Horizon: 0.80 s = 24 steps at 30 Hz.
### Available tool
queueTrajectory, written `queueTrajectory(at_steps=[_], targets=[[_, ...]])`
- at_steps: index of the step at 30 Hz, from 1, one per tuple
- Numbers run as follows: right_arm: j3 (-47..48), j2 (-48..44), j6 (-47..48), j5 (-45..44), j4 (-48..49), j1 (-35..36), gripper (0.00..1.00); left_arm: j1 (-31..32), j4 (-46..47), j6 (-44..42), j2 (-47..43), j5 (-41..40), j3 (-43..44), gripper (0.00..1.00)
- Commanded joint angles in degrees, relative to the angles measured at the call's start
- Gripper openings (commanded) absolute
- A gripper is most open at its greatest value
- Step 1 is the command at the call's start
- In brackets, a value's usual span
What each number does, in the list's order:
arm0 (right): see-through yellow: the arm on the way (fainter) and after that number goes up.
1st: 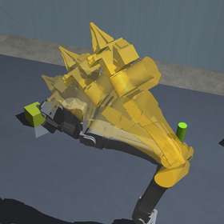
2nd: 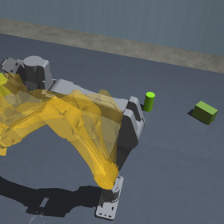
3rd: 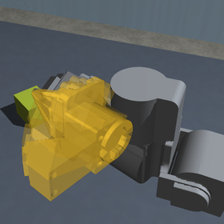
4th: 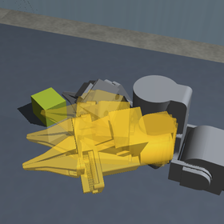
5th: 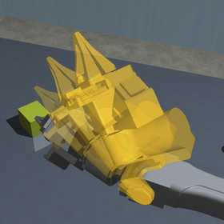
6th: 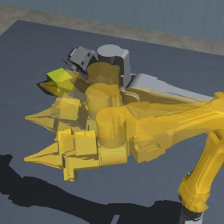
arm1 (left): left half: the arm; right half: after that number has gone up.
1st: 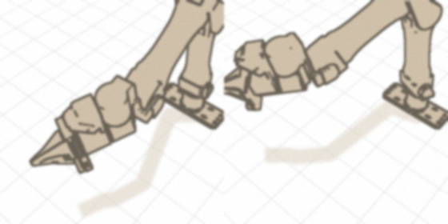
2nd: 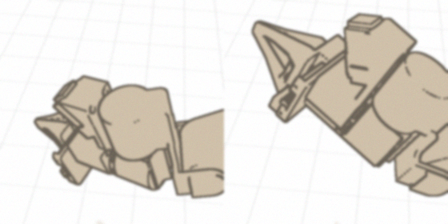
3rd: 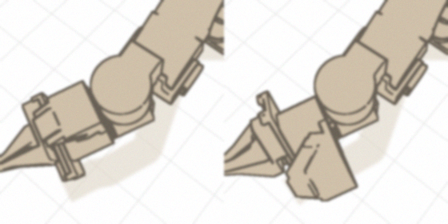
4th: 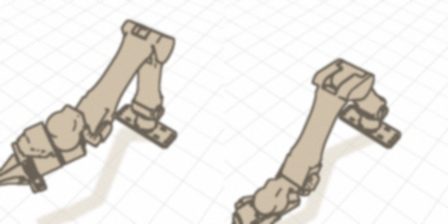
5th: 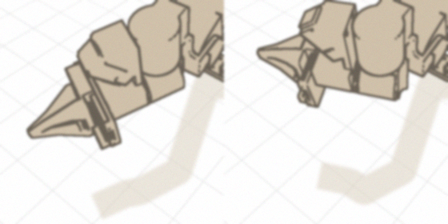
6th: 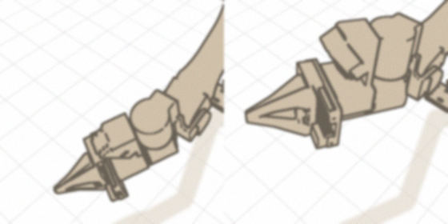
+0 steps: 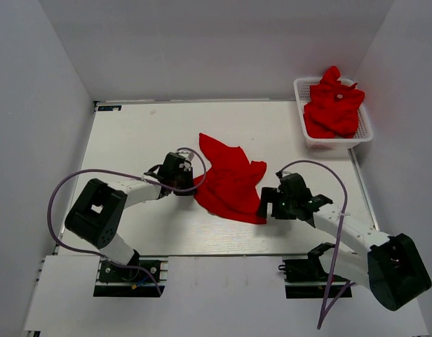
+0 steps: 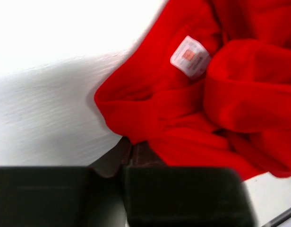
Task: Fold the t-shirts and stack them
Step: Flatten out the tshirt
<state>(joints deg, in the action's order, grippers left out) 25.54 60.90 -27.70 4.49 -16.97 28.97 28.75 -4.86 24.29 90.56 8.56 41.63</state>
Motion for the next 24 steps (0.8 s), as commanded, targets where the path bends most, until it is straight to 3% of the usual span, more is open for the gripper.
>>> queueTrajectory(at_steps=[1, 5, 8, 10, 11, 12, 13, 14, 19, 21, 24], targets=[[-0.49, 3.59, -3.05, -0.01, 1.31, 2.14, 0.90, 0.78, -0.06, 0.05, 0.14, -1.17, 0.91, 0.01], [1.35, 9.65, -3.67, 0.96, 4.75, 5.82, 0.87, 1.31, 0.47, 0.05, -2.75, -1.17, -0.23, 0.00], [3.90, 14.14, -3.32, 0.08, 5.72, 9.16, 0.77, 1.31, 1.00, 0.05, -5.30, -1.17, -1.37, 0.00], [4.86, 15.73, -3.49, -1.40, 6.07, 11.36, 0.59, 1.83, 1.00, 0.05, -7.94, -0.65, -1.99, 0.00], [5.31, 15.48, -3.50, -2.81, 5.90, 12.33, 0.34, 1.83, 1.00, 0.05, -8.90, -0.65, -1.99, 0.00], [5.31, 15.47, -3.76, -4.21, 5.90, 12.69, 0.34, 1.83, 1.00, 0.05, -9.78, -0.65, -1.99, 0.00], [5.83, 14.52, -4.02, -6.14, 6.16, 13.04, 0.09, 1.83, 1.00, 0.05, -11.53, -0.65, -1.99, 0.00], [6.10, 12.77, -3.68, -7.64, 6.51, 13.13, 0.00, 1.83, 1.00, 0.05, -12.33, -0.65, -1.99, 0.00], [9.07, 2.23, -0.43, -12.48, 14.48, 13.22, 0.00, 1.83, -1.02, -1.53, -16.03, -1.34, 3.53, 0.00], [11.45, -0.68, 3.60, -17.02, 15.47, 13.04, 0.00, 1.83, -2.60, -3.37, -17.69, -2.75, 9.50, 0.00], [22.16, -1.32, 8.70, -25.02, 12.42, 12.87, 0.00, 1.83, -6.99, -5.74, -18.32, -6.88, 21.10, 0.00]])
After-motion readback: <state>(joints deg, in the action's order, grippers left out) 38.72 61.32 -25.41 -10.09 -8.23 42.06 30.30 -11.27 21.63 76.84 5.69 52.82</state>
